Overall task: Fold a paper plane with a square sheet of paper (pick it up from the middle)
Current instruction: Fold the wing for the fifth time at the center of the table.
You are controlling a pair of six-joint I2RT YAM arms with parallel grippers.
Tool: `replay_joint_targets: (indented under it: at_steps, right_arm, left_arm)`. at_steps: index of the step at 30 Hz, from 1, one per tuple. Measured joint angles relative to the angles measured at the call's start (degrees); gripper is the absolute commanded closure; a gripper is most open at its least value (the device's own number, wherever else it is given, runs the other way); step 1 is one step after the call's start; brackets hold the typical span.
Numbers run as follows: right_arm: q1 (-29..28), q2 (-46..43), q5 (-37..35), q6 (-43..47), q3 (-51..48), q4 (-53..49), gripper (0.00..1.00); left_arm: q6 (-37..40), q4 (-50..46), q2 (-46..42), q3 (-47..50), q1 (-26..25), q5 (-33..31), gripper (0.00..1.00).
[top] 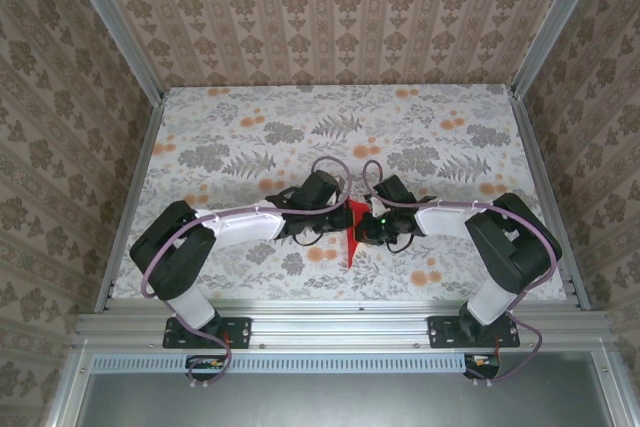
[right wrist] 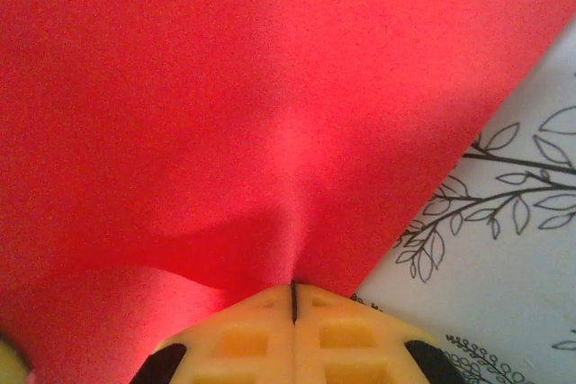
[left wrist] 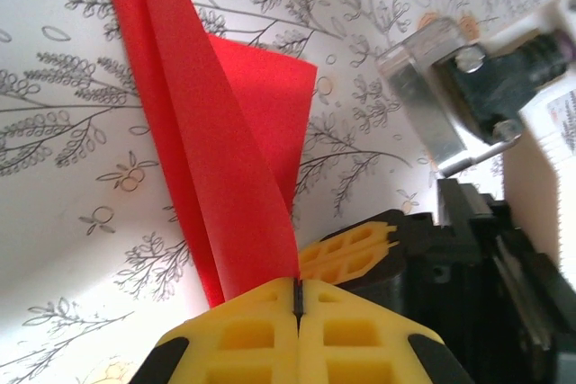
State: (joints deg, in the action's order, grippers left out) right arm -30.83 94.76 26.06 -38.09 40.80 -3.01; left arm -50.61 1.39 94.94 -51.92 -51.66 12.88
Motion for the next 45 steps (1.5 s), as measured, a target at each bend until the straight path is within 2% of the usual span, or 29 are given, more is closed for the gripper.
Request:
replay_joint_targets:
  at_steps: [6, 17, 29, 35, 45]
  right_arm:
    - [0.0, -0.2, 0.0, 0.0, -0.4, 0.6, 1.00]
    - [0.0, -0.5, -0.2, 0.2, -0.8, 1.2, 1.00]
    - [-0.1, -0.5, -0.2, 0.2, -0.8, 1.2, 1.00]
    - [-0.1, -0.5, -0.2, 0.2, -0.8, 1.2, 1.00]
    - [-0.1, -0.7, -0.2, 0.2, -1.1, 1.6, 1.00]
  left_arm:
    - [-0.4, 1.2, 0.1, 0.5, 0.0, 0.4, 0.99]
    - [0.1, -2.1, -0.3, 3.5, -0.1, -1.7, 0.74]
    - [0.1, -2.6, -2.6, 6.0, -2.1, -3.5, 0.69]
    - [0.9, -5.9, -4.8, 6.6, -2.3, -6.5, 0.62]
    - [0.9, -4.6, -6.3, 8.9, -2.3, -6.9, 0.61]
